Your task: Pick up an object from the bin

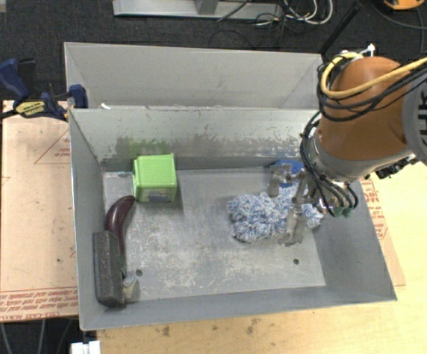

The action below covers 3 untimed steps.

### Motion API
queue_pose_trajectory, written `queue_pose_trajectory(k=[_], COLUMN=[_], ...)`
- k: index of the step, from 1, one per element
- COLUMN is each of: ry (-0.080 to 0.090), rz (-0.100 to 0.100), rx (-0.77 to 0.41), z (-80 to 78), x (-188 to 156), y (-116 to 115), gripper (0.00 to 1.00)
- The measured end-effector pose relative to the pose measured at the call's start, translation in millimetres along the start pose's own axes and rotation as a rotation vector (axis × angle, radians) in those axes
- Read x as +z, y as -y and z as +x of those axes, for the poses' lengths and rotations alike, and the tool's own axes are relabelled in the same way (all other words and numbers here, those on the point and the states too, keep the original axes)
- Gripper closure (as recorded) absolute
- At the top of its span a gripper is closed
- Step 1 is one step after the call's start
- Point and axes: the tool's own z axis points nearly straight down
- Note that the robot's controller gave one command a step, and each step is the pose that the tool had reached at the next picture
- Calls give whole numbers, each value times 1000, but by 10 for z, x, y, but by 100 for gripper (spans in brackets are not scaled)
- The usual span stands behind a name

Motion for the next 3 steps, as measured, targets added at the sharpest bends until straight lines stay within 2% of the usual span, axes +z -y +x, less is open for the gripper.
queue_pose_trajectory(k=[1, 2, 3], ry=[8, 14, 9], rz=[0, 0, 0], rx=[-1, 77, 19], z=[-13, -88, -284], x=[-46, 348, 742], y=[0, -62, 31], gripper=[0, 0, 0])
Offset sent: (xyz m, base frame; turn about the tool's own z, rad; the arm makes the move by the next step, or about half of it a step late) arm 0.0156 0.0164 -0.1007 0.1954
